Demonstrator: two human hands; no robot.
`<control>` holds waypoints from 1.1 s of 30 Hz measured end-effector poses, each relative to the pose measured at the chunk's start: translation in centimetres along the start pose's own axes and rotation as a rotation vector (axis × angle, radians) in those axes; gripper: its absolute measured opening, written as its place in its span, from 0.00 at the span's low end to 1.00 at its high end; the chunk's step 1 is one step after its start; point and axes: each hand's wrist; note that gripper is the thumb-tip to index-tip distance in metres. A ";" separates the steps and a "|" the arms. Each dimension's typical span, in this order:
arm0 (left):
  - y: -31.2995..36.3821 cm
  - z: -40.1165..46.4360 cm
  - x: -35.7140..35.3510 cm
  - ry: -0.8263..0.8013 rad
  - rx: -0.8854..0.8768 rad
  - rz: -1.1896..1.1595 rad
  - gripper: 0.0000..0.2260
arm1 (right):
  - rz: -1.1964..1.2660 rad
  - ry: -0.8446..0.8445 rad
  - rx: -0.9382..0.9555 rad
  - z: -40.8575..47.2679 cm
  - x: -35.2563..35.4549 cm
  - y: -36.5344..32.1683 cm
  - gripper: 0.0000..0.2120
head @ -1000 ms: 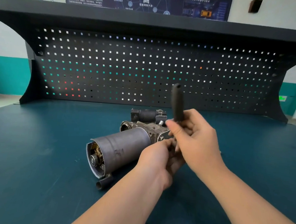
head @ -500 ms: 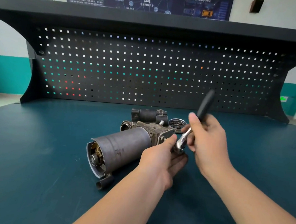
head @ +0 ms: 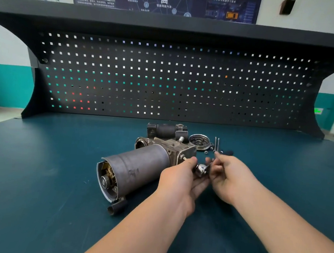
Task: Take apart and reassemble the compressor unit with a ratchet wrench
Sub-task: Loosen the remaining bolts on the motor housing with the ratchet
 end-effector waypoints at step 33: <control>0.2 -0.1 0.1 -0.043 0.019 0.075 0.07 | -0.241 -0.061 0.206 -0.2 -0.2 -0.5 0.09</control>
Point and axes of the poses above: each hand's wrist, its own z-axis towards the middle knuckle, its own x-axis out of the back of the hand, y = z × x
